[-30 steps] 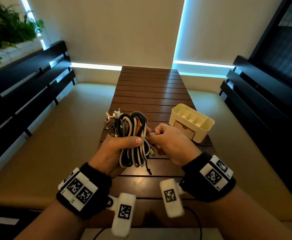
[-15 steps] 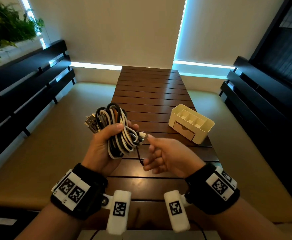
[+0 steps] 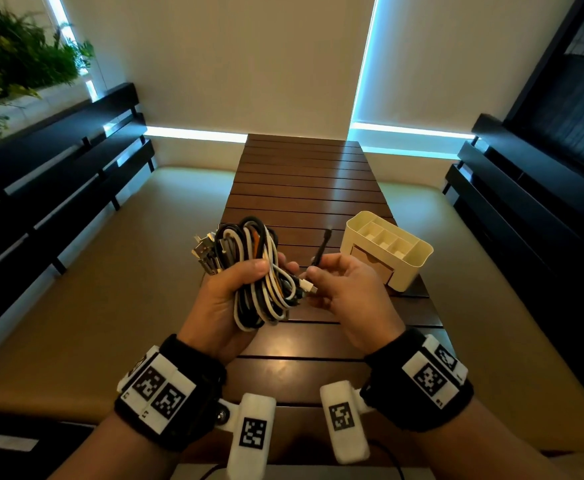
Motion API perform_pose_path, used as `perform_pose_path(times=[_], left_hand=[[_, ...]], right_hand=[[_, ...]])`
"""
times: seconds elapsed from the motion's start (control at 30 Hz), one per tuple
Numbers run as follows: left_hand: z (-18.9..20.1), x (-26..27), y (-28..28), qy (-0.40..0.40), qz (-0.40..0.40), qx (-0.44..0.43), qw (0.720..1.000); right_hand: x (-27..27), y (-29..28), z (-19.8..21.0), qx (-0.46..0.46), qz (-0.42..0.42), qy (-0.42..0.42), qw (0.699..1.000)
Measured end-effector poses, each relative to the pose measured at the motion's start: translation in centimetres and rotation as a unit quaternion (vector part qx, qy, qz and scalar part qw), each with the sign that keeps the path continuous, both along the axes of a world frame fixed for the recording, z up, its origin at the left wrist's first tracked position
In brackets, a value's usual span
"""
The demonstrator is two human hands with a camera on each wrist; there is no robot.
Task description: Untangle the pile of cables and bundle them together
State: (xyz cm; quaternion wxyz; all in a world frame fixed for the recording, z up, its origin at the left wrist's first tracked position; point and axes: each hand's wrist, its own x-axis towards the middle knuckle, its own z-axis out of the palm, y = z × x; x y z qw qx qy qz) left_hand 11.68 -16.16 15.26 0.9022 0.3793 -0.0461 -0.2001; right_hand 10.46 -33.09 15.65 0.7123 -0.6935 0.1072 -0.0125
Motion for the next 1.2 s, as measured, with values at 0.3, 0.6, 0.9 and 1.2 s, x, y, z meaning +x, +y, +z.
perform_pose_path(times=[0.3,0.6,0.9,1.2], left_hand=[[0.4,0.0,-0.7,-0.016,0.046,0.077,0.996],[0.5,-0.1,-0.9,-0.072,0.064,0.084,0.992],[0.0,-0.1,-1.0,-0.053,0.060,0.079,0.994],[-0.4,0.2,-0.2,-0.055,0.042,0.067,0.995]], right_hand=[[-0.1,-0.4,0.9,-0.121,-0.013,-0.091,0.988],[-1.3,0.3,2.0,-0.227,0.025,-0.165,0.959],[-1.7,1.5,1.6,-0.372,0.083,-0.209,0.901],[-0.9,1.0,2.7,-0.380,0.187,-0.190,0.886]])
